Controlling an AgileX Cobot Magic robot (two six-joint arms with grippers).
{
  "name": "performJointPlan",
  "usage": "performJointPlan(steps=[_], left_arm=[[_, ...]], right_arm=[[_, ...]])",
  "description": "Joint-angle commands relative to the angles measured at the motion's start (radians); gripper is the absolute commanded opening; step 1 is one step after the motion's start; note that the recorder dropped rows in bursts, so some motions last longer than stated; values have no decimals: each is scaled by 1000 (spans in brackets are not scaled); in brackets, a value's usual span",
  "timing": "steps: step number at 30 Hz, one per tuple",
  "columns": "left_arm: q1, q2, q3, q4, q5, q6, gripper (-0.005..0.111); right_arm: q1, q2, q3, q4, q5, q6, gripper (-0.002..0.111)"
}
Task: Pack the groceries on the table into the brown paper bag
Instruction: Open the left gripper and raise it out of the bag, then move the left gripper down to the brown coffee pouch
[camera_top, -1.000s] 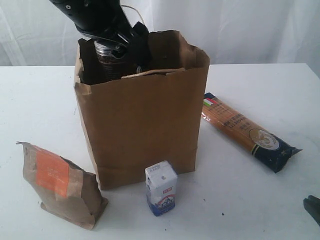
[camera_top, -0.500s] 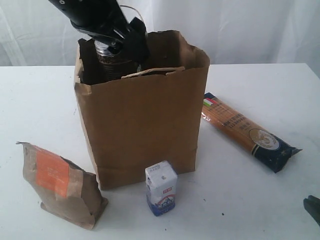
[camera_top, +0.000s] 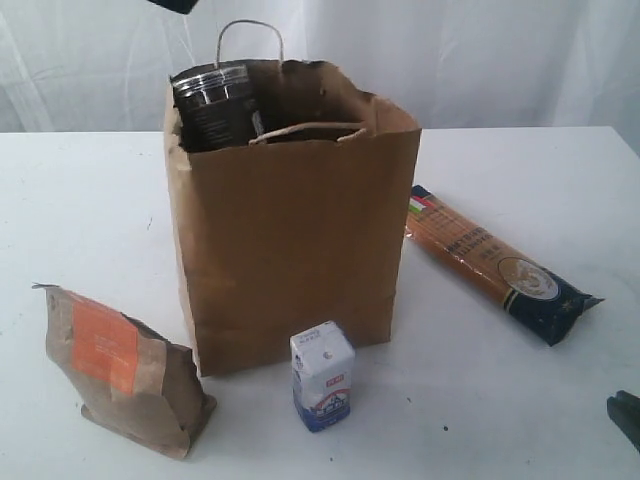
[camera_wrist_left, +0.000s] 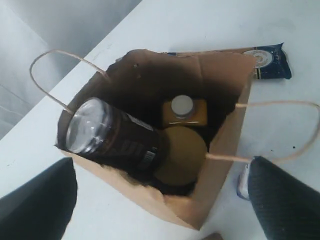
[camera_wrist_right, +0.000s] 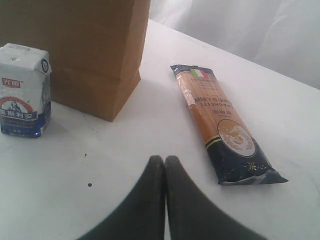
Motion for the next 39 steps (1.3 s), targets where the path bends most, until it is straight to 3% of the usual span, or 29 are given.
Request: performJointPlan(steps=[1,21,30,39], left_arm=[[2,-88,0,0,91,10,91],[2,-168,-1,-33,142,21,91],[2,-197,1,-88,209,143,91],[2,-302,192,-98,209,202,91]], right_arm=[[-6,-6,6,0,-16,2,0],[-6,-6,6,0,-16,2,0],[-6,-6,6,0,-16,20,0],[-6,-6,6,0,-16,20,0]])
